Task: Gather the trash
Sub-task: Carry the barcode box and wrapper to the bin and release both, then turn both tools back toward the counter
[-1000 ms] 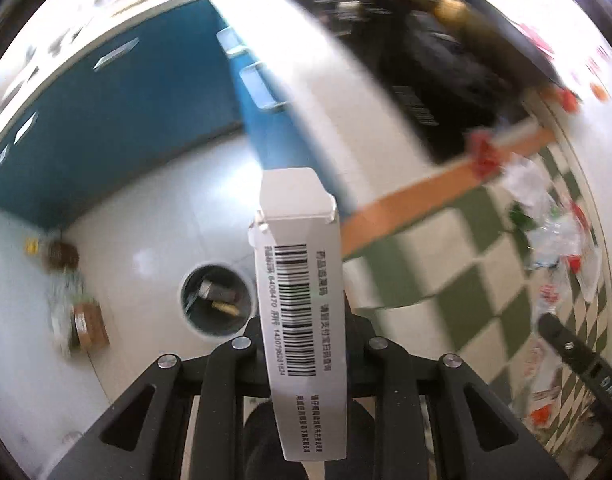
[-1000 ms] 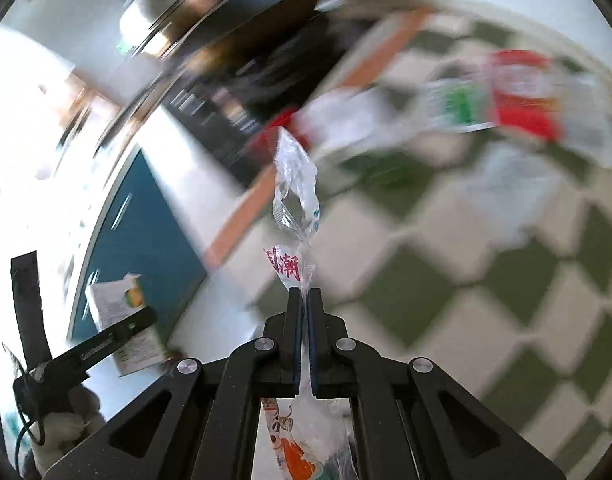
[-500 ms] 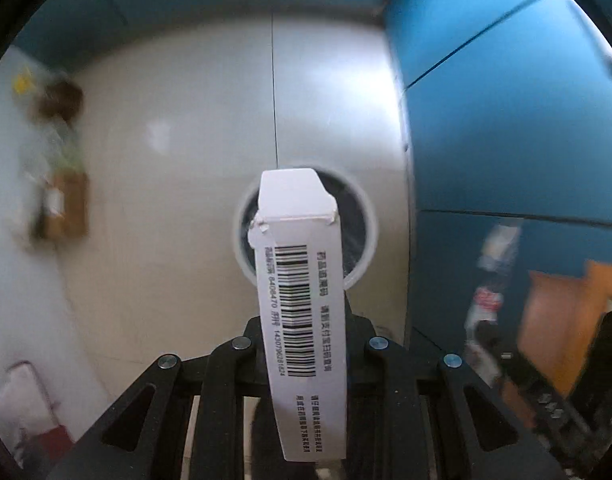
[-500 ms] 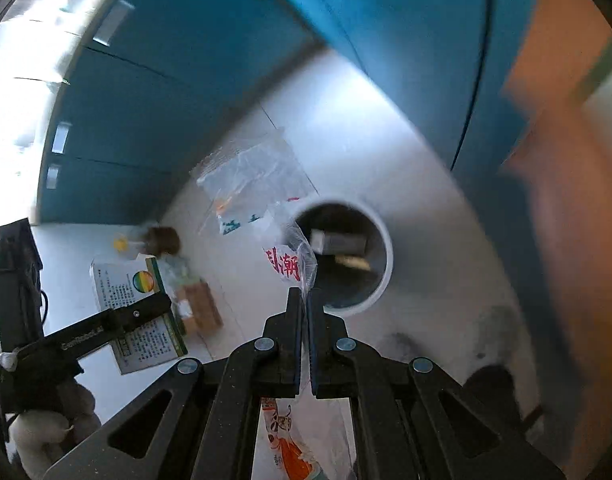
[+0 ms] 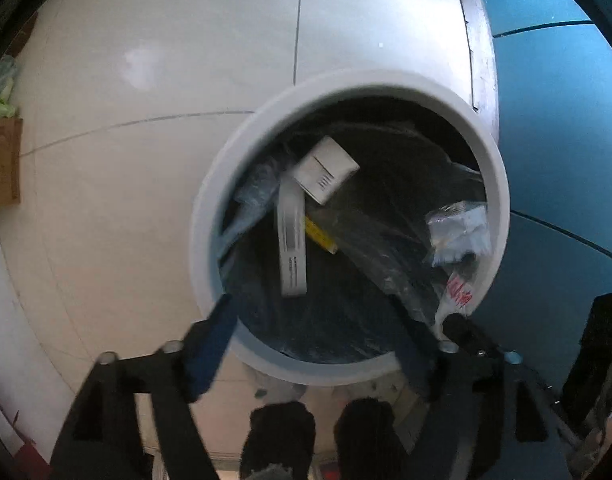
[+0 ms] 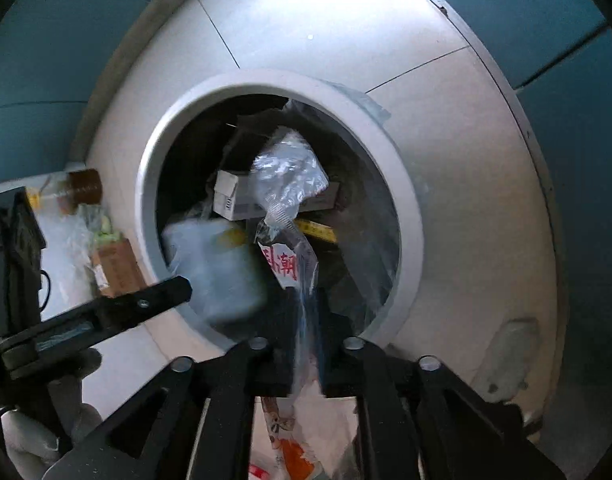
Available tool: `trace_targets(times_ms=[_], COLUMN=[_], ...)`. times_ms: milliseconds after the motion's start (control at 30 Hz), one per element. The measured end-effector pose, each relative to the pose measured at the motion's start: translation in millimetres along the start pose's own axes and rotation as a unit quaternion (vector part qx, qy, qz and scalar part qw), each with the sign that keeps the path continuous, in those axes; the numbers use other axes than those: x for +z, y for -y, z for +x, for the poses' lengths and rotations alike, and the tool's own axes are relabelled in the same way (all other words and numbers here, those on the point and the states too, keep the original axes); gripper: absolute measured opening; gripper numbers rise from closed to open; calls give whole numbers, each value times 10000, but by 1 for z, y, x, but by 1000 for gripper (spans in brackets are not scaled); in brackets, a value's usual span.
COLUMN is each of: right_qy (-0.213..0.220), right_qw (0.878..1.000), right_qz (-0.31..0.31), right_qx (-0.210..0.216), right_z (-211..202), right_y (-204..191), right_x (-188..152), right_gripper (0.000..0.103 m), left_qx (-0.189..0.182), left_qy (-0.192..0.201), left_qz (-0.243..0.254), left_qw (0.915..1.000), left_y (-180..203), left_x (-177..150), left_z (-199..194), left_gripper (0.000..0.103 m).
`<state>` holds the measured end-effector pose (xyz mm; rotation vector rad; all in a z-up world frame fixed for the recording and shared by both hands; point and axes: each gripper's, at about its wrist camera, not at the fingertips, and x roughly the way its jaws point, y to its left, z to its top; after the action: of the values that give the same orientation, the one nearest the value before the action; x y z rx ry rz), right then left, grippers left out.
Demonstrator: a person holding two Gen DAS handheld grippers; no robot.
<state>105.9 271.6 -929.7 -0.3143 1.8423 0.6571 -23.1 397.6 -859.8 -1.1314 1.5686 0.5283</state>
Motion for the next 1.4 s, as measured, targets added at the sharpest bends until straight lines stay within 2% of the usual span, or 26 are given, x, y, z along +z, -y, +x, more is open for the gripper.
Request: trace_targets(times_ms=[67,100,167,300,400,433,467,567,700,867,1100,1400], right_qy=[52,81,212,355,551,607,665,798,944,1233,1902,2200], right_qw=[9999,9999,9992,9986,9957,9942,9921,9839,9782,9730,9554,9477], right_qz=[-97,-133,-246,-302,-505,-589,-676,-970,-1142,-1352,-1746,-1974], right_qx=[-62,-72,-224,-259,-544,-669,-818,-1273,-1454,-1406,-1433,-1202], right_z=[-7,-10,-25,-55,-83,-89,-96,-124,-169,-253,-389,-523], right_y=[-5,-2,-6,-12,-15,-17,-19,-27,-37,-59,-93,-113], right_x=[2,5,2,-4,-14,-17,-21,-40,-65,-102,-161,-230], right_gripper=[48,52,66,83,90,99,103,103,103,103,103,103], left_qx=[95,210,427,968,1136,1179,1212,1381,1431,1359,1036,849], left_qy=[120,199,452,1114,1341,1395,1431,1564,1710,1972,2349,2682], left_qz=[0,22,66,134,99,62,50,69,70,52,206,284], left_qw=[9999,9996,9980,9890,9844,9832,9822,9780,9748,9709,9663,9592], left_y=[-2,-2,-1,-5,-5,-2,-2,3,13,33,64,89], left_x=[-5,-10,-17,-39,-56,-62,-70,-89,-119,-159,-224,-298], left_z=[-8,-15,-28,-63,-84,-92,-99,-120,-164,-227,-313,-403], left_gripper=[88,92,92,92,92,92,92,92,92,92,92,92])
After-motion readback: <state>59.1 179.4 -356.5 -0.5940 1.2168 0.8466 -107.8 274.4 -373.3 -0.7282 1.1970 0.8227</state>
